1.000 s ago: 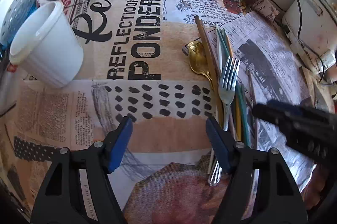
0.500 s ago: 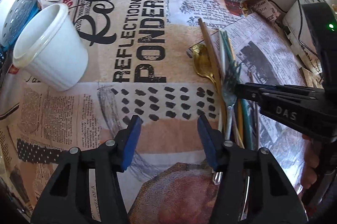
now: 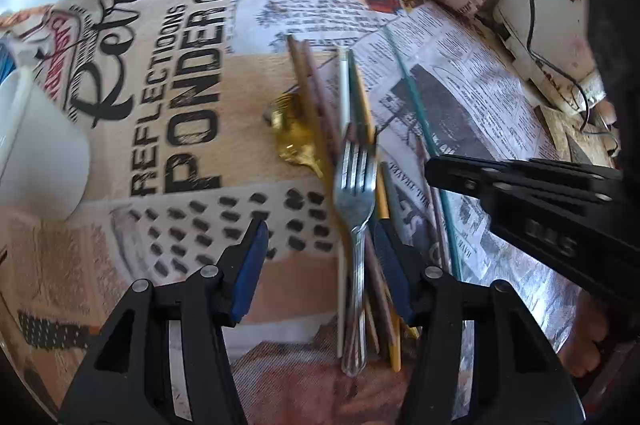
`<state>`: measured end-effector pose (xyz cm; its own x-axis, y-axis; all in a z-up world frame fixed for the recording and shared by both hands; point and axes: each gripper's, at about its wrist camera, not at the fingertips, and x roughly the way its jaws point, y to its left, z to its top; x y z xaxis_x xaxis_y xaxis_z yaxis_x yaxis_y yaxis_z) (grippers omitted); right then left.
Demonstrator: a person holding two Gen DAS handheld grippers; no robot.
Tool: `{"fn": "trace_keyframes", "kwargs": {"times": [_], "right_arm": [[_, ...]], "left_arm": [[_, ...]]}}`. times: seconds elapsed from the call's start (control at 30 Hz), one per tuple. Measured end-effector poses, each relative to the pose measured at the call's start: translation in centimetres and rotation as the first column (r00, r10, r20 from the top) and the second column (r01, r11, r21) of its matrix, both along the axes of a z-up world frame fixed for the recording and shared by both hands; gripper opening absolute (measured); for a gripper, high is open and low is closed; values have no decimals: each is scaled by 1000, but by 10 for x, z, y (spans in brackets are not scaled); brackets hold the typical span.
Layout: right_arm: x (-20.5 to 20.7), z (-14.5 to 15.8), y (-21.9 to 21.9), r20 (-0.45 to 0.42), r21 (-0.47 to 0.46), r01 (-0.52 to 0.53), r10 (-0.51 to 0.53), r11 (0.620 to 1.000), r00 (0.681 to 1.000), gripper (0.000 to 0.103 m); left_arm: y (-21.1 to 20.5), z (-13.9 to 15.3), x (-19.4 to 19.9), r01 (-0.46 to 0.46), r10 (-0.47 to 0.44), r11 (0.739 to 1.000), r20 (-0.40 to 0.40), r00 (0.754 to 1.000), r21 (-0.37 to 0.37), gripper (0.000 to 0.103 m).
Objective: Organize utensils
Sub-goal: 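Grasp the teal stick with the right tool while the left tool grasps a silver fork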
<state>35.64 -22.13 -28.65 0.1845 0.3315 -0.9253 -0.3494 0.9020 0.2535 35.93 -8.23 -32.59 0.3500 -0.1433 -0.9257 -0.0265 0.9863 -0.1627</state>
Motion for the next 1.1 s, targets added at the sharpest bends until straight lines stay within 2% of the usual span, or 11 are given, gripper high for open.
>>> {"fn": "trace_keyframes", "kwargs": {"times": [0.17, 0.4, 0.5, 0.53, 0.63, 0.83, 1.1], "right_arm": [[-7, 8, -20, 6, 13, 37, -37, 999, 999, 5], [-15, 7, -40, -5, 21, 79, -78, 997, 997, 5], [-17, 7, -45, 0, 20, 89, -89, 996, 996, 5], [-18, 7, -47, 2, 21, 90, -90, 996, 996, 5], [-19, 9, -51, 8, 34, 98, -98, 995, 995, 5], [-23, 14, -59, 24, 58, 101, -103, 993, 994, 5], [-27, 21, -57, 45, 82, 85, -89, 993, 995, 5]], "left_arm": [[-14, -10, 15, 25, -24, 998, -15, 1000, 49, 56], [-19, -16, 31, -2, 3, 998, -13, 1000, 55, 54], [-17, -17, 35, -32, 32, 999, -13, 999, 33, 44], [-17, -17, 37, -41, 42, 999, -16, 999, 29, 36], [-13, -17, 38, -61, 60, 998, -23, 998, -3, 24], [-4, -8, 29, -83, 82, 996, -19, 996, -43, 24], [-1, 20, 8, -91, 92, 995, 39, 995, -40, 24]]}}
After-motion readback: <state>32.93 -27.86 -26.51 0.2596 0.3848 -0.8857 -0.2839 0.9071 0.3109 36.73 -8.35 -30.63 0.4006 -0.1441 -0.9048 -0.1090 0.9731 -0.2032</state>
